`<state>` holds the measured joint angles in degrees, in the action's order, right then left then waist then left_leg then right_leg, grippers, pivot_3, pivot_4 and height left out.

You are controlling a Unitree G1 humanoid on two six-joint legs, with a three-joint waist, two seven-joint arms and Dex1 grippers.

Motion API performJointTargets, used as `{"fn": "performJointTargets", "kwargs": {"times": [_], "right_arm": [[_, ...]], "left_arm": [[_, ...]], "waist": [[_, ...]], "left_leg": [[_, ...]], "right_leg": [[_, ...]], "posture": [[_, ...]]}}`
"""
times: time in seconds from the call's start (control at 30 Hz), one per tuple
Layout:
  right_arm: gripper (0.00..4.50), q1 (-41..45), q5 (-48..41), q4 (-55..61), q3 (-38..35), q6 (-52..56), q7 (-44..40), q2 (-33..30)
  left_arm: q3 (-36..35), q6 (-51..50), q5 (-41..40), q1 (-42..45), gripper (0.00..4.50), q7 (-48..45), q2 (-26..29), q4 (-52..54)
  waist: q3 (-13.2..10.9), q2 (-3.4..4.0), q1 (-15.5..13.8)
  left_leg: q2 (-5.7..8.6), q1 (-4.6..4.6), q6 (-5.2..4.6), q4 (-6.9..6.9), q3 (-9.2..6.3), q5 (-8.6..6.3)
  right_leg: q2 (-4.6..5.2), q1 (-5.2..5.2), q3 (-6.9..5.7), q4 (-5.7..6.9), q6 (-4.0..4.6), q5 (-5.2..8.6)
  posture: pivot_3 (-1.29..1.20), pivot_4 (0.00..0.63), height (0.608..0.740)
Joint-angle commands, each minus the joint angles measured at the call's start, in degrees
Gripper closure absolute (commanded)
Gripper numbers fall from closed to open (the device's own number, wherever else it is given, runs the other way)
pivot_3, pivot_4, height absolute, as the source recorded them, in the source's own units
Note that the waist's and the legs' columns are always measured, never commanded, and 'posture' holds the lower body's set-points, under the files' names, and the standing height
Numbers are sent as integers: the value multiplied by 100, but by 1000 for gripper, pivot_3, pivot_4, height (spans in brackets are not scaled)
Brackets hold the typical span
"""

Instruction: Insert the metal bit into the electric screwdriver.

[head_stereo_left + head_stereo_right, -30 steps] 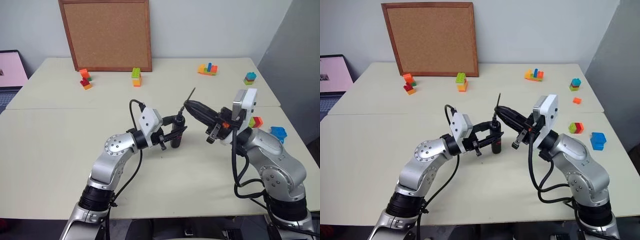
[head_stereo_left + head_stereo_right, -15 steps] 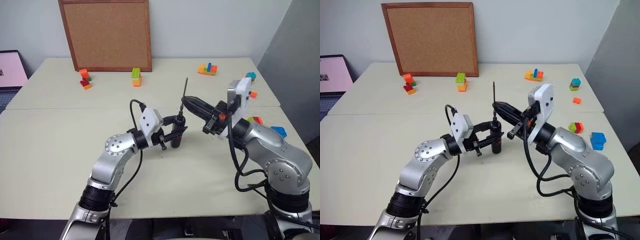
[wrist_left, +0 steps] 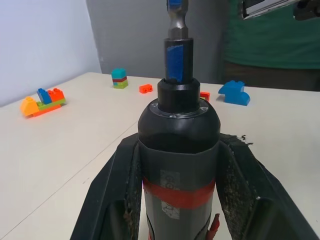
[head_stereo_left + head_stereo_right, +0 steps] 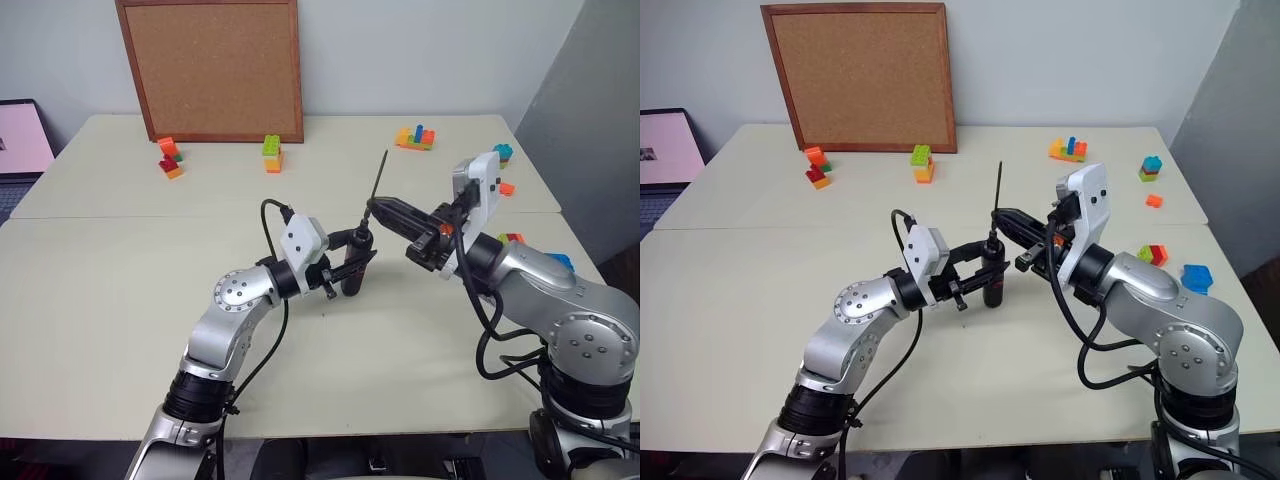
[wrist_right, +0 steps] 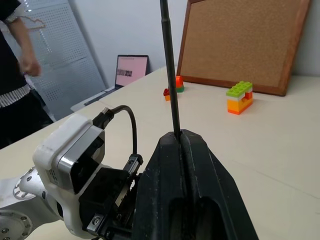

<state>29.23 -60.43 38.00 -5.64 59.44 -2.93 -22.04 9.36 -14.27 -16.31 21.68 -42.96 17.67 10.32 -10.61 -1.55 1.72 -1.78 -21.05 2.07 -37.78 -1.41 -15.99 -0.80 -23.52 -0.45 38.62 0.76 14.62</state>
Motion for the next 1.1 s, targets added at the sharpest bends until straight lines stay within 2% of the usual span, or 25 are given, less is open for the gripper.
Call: {"fn": "performJointTargets", "kwargs": {"times": [0.03,0.4,0.73,0.93,1.1], "right_arm": [[4500,-45,-175,-10,127,292,311,8],[4500,-72,-380,-105,316,607,433,-300],[4500,119,-48,-50,641,538,74,-663],[4500,87,-154,-2,454,274,-227,-633],[3539,59,-202,25,236,167,-408,-821]], "left_arm": [[-123,249,53,170,2828,122,-17,174],[-84,264,63,191,2828,91,-45,160],[-15,266,102,128,2828,72,-64,200],[-28,261,90,128,2828,80,-40,197],[-34,258,94,126,2829,90,-30,197]], "waist": [[0,0,1],[0,0,3],[0,1,2],[0,1,0],[-3,3,0]], "left_leg": [[0,0,0,0,0,0],[0,-5,-1,3,0,-1],[1,-6,0,62,0,1],[-1,-11,0,79,3,1],[0,-13,0,79,3,0]], "right_leg": [[0,0,0,0,0,0],[0,-1,-2,-11,0,0],[-1,0,-5,-67,-17,-9],[0,-2,-2,-90,-16,-9],[1,-4,-4,-91,-16,-9]], "posture": [[0,150,740],[0,150,740],[0,150,740],[0,150,740],[0,150,740]]}}
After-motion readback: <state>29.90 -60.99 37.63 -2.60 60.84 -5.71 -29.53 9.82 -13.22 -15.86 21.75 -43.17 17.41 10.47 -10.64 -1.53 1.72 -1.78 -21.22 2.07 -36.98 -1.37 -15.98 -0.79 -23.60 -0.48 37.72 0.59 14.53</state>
